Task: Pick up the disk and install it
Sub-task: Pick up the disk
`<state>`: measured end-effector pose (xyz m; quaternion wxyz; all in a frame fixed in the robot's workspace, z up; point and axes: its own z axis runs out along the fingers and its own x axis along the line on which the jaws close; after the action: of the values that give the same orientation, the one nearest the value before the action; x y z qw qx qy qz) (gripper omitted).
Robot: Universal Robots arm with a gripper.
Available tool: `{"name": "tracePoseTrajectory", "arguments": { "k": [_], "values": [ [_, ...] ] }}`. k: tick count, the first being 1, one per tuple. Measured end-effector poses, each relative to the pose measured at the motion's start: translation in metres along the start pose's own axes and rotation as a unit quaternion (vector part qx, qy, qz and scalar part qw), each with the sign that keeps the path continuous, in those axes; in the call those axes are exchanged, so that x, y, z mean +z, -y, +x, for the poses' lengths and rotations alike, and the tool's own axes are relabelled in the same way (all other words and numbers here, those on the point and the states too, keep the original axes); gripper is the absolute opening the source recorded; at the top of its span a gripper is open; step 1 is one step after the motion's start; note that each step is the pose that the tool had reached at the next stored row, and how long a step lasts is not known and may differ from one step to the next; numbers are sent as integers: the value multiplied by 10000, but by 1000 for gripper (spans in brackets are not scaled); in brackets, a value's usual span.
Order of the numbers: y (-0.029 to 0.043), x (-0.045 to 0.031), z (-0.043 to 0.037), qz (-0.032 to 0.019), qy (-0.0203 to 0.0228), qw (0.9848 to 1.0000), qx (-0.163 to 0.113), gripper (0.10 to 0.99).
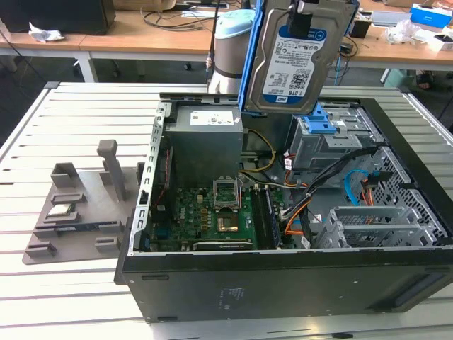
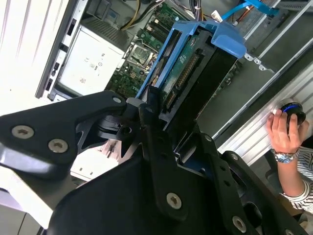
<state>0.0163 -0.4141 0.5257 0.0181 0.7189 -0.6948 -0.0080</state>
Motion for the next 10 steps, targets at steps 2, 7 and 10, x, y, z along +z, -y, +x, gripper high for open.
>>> {"name": "tracePoseTrajectory", "arguments": {
  "k": [2,7,10],
  "values": [
    [0,1,20,0,-1,10000,0,365],
    [-3,3,87,0,-3,10000,0,365],
    [-4,4,125,0,-4,10000,0,365]
  ]
}}
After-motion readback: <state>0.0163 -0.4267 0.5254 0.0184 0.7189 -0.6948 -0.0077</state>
